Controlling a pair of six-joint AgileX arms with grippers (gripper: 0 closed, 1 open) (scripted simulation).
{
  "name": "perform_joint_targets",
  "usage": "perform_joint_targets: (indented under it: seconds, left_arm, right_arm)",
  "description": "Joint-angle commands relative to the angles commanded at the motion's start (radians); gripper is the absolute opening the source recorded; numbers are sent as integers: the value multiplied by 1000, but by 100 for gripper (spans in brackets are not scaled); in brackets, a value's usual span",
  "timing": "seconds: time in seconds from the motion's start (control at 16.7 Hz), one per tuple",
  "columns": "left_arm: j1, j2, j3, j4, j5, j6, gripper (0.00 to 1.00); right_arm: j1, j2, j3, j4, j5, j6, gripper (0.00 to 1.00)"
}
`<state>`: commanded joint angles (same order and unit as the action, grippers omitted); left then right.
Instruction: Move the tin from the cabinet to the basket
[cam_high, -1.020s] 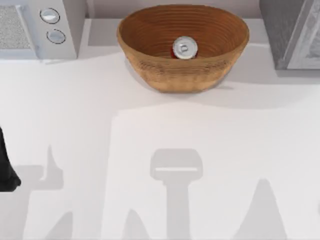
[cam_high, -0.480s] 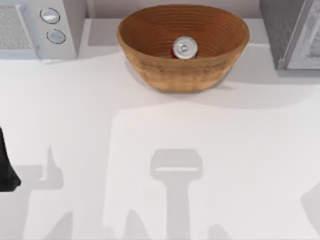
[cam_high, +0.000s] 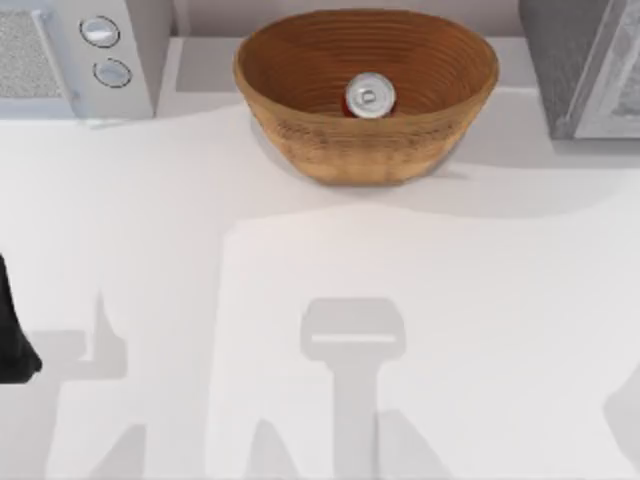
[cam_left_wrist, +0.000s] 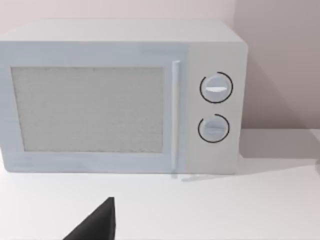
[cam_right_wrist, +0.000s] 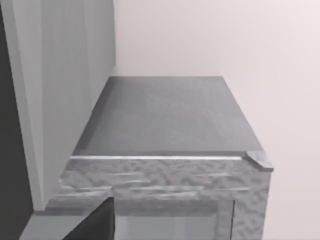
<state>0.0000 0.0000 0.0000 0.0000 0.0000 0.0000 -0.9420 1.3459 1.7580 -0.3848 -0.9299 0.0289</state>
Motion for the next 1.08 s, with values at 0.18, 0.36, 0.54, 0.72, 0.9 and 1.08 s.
perform_joint_targets:
  seconds: [0.18,0.36,0.54,0.72,0.9,1.08]
  left_arm:
    - [0,0,0,0,0,0,100]
    - [0,0,0,0,0,0,100]
    - [0,0,0,0,0,0,100]
    - [0,0,0,0,0,0,100]
    - [0,0,0,0,0,0,100]
    - [0,0,0,0,0,0,100]
  right_arm:
    - [173,5,14,-10,174,-1,100]
    - [417,8,22,-24,419,-2,100]
    - [704,4,19,-37,705,-4,100]
    - [986,-10,4,-47,986,-6,100]
    - [1212,-29,-15,-53,1211,-8,100]
    - [1345,-46,-31,-54,1345,-9,100]
